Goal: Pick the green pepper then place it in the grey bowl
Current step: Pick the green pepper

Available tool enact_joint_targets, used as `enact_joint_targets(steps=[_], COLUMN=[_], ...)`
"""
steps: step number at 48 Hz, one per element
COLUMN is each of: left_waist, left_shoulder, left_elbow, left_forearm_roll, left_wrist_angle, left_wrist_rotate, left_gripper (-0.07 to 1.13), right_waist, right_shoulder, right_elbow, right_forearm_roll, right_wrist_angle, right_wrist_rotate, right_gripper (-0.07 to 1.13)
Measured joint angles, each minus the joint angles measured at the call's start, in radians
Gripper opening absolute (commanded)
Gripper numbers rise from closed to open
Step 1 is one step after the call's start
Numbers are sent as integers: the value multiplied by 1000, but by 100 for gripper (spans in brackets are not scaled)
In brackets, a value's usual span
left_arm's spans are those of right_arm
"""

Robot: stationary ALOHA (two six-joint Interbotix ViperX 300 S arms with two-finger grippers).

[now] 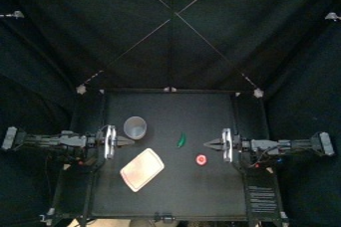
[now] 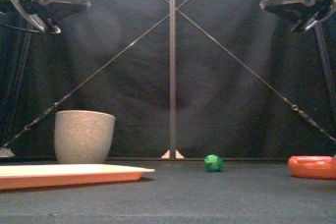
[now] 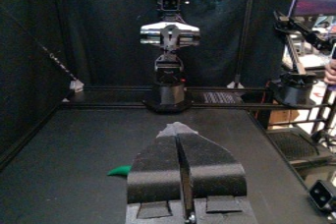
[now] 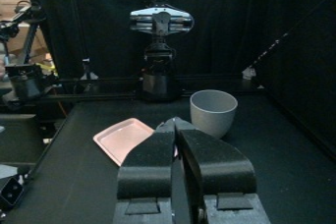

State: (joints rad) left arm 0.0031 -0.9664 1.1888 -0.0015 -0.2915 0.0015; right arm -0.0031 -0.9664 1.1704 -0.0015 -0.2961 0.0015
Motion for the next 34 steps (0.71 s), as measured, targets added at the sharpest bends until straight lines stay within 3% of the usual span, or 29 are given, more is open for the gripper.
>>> enact_joint_targets(steps=[7, 12, 18, 28, 34], left_waist=[15, 18, 28, 46, 55], left_shoulder=[3, 2, 3, 3, 3], left_elbow=[23, 32, 37, 37, 37], left_forearm_roll=[-12, -29, -41, -43, -41], left_wrist_angle=[15, 17, 18, 18, 18], left_wrist_rotate=[-2, -3, -2, 0, 0], left_gripper=[13, 13, 13, 13, 13], right_waist=[-6, -29, -69, -124, -137], right_shoulder=[31, 81, 164, 287, 345], right_elbow=[8, 6, -11, -44, -63], right_forearm_roll=[25, 101, 232, 333, 348], right_wrist_angle=[14, 35, 66, 91, 92], right_wrist_rotate=[26, 74, 146, 245, 316], right_gripper=[17, 24, 47, 105, 106])
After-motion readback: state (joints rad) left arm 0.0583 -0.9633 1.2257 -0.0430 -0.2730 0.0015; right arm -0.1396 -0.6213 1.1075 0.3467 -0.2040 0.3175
